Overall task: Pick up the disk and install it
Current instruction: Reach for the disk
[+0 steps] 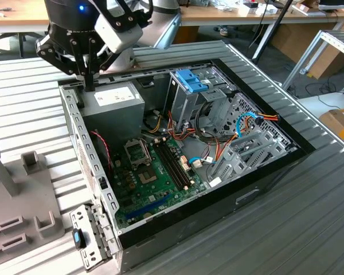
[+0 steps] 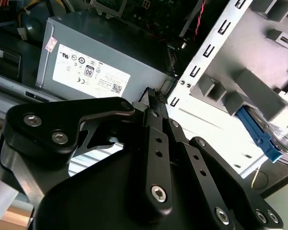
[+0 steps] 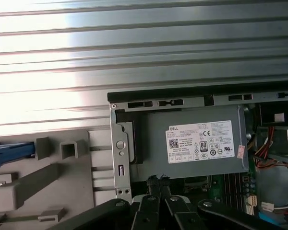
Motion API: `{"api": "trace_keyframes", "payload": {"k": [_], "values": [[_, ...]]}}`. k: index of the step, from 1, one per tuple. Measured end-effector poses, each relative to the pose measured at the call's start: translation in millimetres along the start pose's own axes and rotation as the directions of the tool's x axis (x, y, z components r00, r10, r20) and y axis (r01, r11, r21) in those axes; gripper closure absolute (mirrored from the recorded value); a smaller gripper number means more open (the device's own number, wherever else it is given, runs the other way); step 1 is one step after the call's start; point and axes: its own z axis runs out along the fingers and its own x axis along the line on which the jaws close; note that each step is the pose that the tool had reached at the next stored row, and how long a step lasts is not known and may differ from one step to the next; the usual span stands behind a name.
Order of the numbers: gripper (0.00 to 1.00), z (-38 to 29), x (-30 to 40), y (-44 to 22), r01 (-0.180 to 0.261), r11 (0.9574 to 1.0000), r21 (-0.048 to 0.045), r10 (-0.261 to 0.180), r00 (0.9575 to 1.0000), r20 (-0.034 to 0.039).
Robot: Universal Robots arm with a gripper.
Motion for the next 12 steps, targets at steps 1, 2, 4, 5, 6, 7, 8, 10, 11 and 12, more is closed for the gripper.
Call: {"api": "trace_keyframes", "payload": {"k": [1,2,4,5,6,7,8,10,11,12], "values": [[0.89,-0.1,2.6,-0.2,0.000,1.0000,0.0001,0.000,1.0000,-0.0001],[0.89,-0.1,4.1,-0.3,0.000,1.0000,0.0001,0.000,1.0000,-0.0001],[0.89,-0.3,7.8,-0.6,0.000,1.0000,0.0001,0.000,1.0000,-0.0001],[0.89,-0.3,10.4,-0.8,0.000,1.0000,0.0001,0.000,1.0000,-0.0001],[0.89,-0.4,13.2,-1.0,0.000,1.0000,0.0001,0.000,1.0000,-0.0001],[0.89,-0.5,15.3,-1.1,0.000,1.0000,0.0001,0.000,1.0000,-0.0001],[0.89,-0.6,18.9,-1.4,0.000,1.0000,0.0001,0.000,1.0000,-0.0001],[0.89,-0.6,23.5,-1.8,0.000,1.0000,0.0000,0.000,1.0000,0.0000],[0.89,-0.7,25.5,-1.9,0.000,1.0000,0.0000,0.000,1.0000,0.0000],[0.89,-0.8,27.4,-2.1,0.000,1.0000,0.0001,0.000,1.0000,0.0000]]}}
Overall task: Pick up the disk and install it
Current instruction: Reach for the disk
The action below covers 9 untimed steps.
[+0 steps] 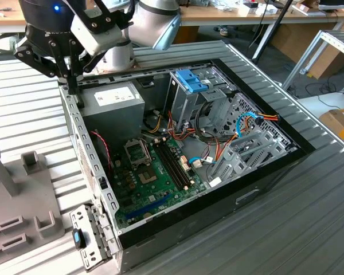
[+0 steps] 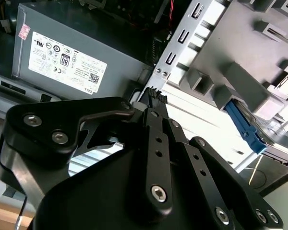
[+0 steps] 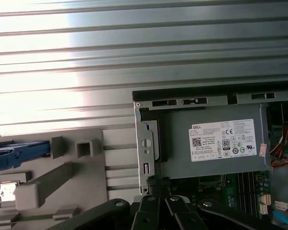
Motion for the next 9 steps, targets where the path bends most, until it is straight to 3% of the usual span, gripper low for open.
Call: {"api": "trace_keyframes", "payload": {"k": [4,9], "values": [[0.89,-0.4,13.4,-1.0,0.000,1.0000,0.0000,0.000,1.0000,0.0000],[0.89,-0.7,24.6,-1.8,0.000,1.0000,0.0000,0.000,1.0000,0.0000]]}}
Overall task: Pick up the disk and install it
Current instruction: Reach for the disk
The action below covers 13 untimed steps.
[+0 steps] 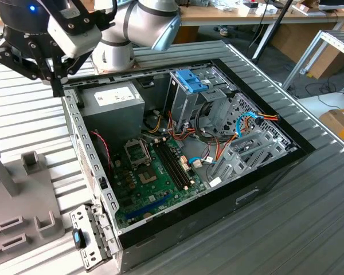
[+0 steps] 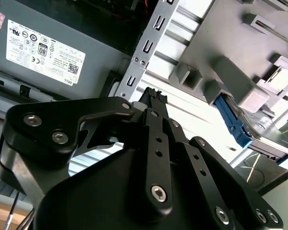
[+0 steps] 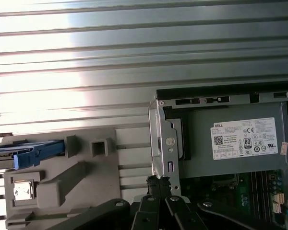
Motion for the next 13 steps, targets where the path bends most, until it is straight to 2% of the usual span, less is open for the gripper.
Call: {"api": "trace_keyframes", "payload": {"k": [13], "values": [[0.89,-0.9,28.8,-2.2,0.000,1.0000,0.0001,0.000,1.0000,-0.0001]]}}
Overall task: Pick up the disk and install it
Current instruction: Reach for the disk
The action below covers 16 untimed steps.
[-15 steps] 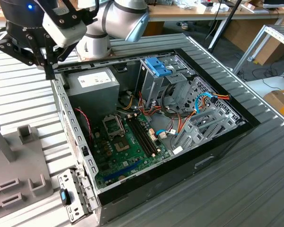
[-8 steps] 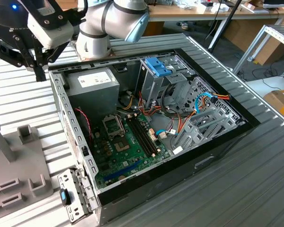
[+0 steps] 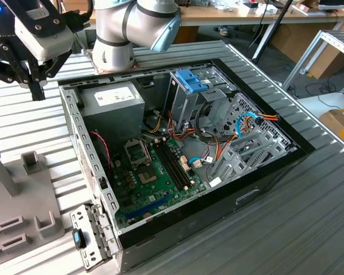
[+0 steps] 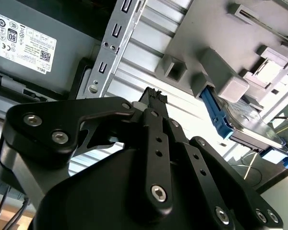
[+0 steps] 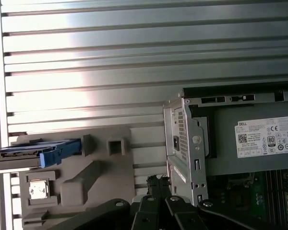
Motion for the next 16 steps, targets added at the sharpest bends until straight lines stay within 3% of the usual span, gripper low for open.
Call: {"api": "trace_keyframes", "payload": {"k": [16], "values": [[0.89,-1.0,37.5,-2.9,0.000,1.0000,0.0000,0.000,1.0000,0.0000]]}}
